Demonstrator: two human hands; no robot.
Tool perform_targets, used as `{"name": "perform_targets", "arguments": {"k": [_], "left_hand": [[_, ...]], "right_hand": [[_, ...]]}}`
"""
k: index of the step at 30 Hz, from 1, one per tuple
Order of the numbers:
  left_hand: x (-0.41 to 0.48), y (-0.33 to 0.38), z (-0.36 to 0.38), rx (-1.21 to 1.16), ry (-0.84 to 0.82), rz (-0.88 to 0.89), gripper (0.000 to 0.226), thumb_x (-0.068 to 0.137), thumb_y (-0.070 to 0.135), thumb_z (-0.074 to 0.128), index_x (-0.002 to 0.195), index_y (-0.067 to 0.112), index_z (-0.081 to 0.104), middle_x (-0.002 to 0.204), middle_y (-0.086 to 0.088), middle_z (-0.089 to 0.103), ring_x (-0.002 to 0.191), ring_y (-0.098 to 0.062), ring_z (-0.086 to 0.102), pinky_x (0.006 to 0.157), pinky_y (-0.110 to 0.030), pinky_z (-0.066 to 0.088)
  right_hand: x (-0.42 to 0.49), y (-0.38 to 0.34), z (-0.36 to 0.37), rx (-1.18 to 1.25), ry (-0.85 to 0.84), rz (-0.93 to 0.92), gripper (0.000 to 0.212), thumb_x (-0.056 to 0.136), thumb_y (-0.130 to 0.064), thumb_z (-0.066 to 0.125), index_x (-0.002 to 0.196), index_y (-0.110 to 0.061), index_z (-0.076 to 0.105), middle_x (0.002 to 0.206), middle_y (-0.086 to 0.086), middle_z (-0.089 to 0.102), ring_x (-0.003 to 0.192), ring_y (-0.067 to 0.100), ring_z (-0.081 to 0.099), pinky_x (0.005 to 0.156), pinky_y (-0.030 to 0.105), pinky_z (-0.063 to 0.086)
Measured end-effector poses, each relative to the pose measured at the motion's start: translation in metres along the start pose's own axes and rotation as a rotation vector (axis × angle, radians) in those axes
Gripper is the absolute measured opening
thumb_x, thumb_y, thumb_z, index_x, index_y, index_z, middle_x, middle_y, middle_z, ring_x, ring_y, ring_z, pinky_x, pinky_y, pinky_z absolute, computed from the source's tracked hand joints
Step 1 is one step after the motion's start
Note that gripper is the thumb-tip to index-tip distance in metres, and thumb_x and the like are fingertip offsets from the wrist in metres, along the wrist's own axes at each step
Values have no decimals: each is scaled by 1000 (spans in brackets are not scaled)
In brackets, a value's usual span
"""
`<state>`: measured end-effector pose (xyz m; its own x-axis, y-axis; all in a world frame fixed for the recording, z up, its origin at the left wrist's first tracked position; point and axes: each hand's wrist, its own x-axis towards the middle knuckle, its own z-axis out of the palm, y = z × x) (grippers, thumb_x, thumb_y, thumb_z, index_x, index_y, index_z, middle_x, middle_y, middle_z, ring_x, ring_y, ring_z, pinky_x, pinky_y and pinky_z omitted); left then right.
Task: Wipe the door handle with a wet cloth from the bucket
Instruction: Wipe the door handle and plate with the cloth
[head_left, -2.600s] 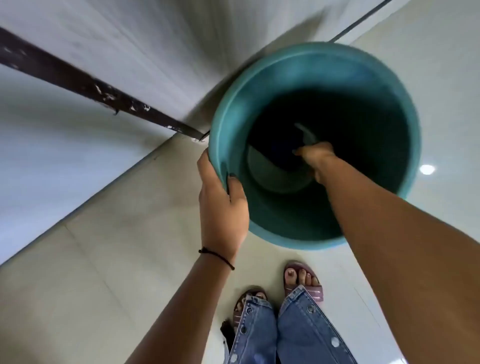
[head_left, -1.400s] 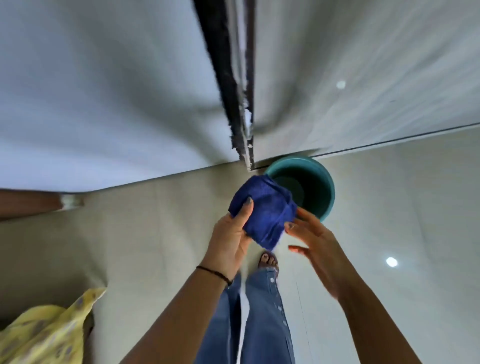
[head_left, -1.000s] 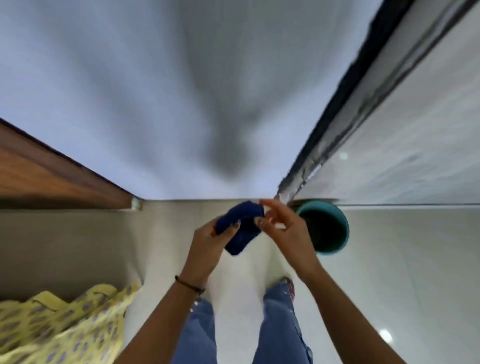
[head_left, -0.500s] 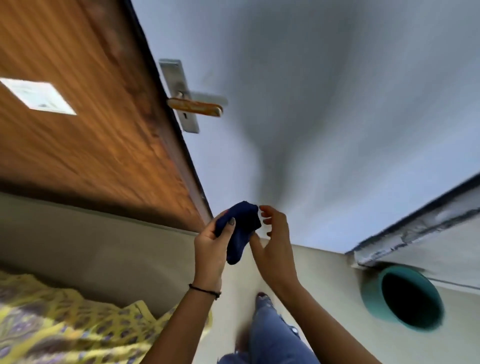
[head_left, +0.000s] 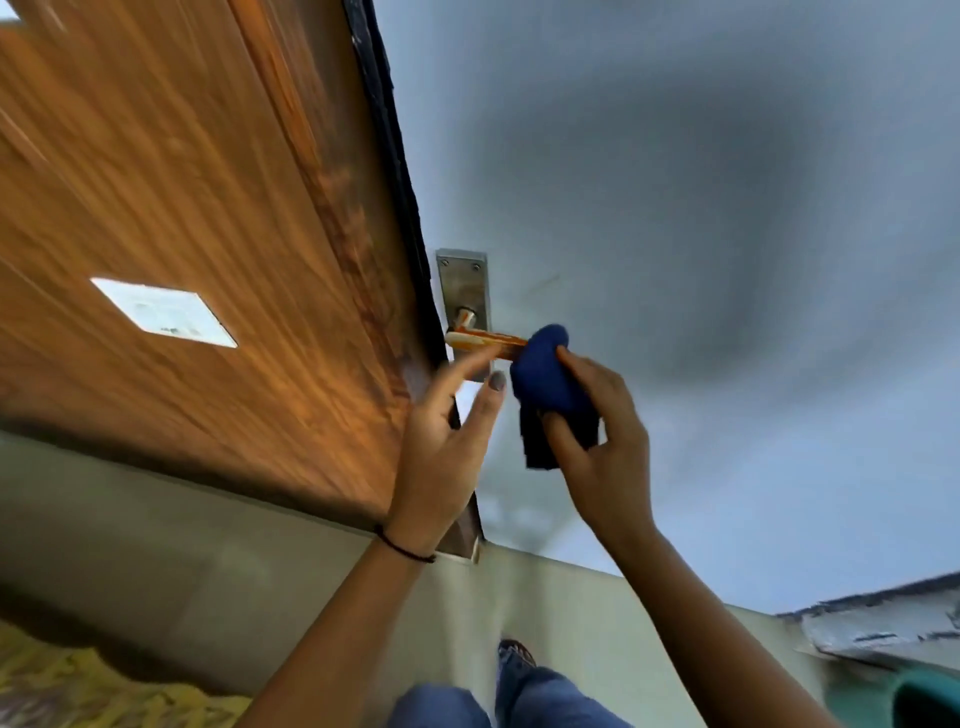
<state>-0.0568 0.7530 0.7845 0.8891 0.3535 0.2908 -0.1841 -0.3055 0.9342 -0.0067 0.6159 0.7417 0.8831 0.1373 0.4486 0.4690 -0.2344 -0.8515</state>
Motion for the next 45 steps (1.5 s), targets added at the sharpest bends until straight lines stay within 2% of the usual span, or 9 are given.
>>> {"name": "perform_targets", "arguments": {"k": [3,6,9,13,19,26,36,40,45], "left_hand": [[31,-24,-22,417,323,358,47,93,10,54,138,0,43,151,-14,33,146,-28,23,119,-43,22],[71,-49,-48,604,438,471,59,93,8,54,143,-7,27,149,-37,20,143,-44,12,117,-60,13],[102,-72,-70,744,420,585,61,96,18,52,144,-3,19,145,-41,21,142,-44,9,118,-53,5],[126,-91,-87,854,381,707,80,96,34,53,153,18,-1,143,-29,13,147,-16,-19,120,-41,-7],[134,-104,-96,876,318,821,89,94,37,54,151,17,-11,139,-33,20,145,-18,-25,118,-41,-13],[133,-103,-96,924,290,828,86,96,39,49,151,16,-13,156,-25,-9,145,-21,-27,117,-41,-14],[134,-105,-95,923,332,861,88,95,38,53,152,13,-10,143,-27,18,146,-23,-24,118,-42,-13],[134,-104,-94,941,316,872,82,95,37,52,153,12,-2,140,-28,20,138,-43,10,118,-42,-11],[135,-104,-96,948,313,876,70,95,37,51,145,8,12,140,-28,20,128,-44,21,118,-40,-13]], "right_hand": [[28,-15,17,-207,114,-102,55,80,-14,60,134,-25,54,132,4,54,113,12,49,92,22,46],[48,-22,46,-480,83,-218,53,77,-7,65,129,-17,60,131,12,59,105,24,52,88,38,48],[54,-24,79,-743,-58,-268,50,73,-5,69,122,-16,67,126,14,65,100,36,61,87,48,48],[52,-30,116,-966,-58,-159,53,74,-2,65,125,-15,63,126,16,64,113,39,59,99,52,44],[57,-31,113,-1099,-39,39,49,76,-12,57,125,-16,60,121,12,65,110,37,59,105,54,36],[57,-33,143,-1149,69,130,47,76,-6,53,122,-14,59,117,11,64,112,36,55,112,57,28],[51,-31,141,-1126,199,186,43,75,-1,52,115,-12,63,116,9,64,114,35,55,112,58,28],[49,-35,167,-1103,247,163,44,78,-10,36,115,-10,59,117,10,63,116,35,54,113,60,27],[51,-23,134,-1185,201,177,31,78,-2,56,106,-11,62,107,7,65,109,32,56,115,58,23]]}}
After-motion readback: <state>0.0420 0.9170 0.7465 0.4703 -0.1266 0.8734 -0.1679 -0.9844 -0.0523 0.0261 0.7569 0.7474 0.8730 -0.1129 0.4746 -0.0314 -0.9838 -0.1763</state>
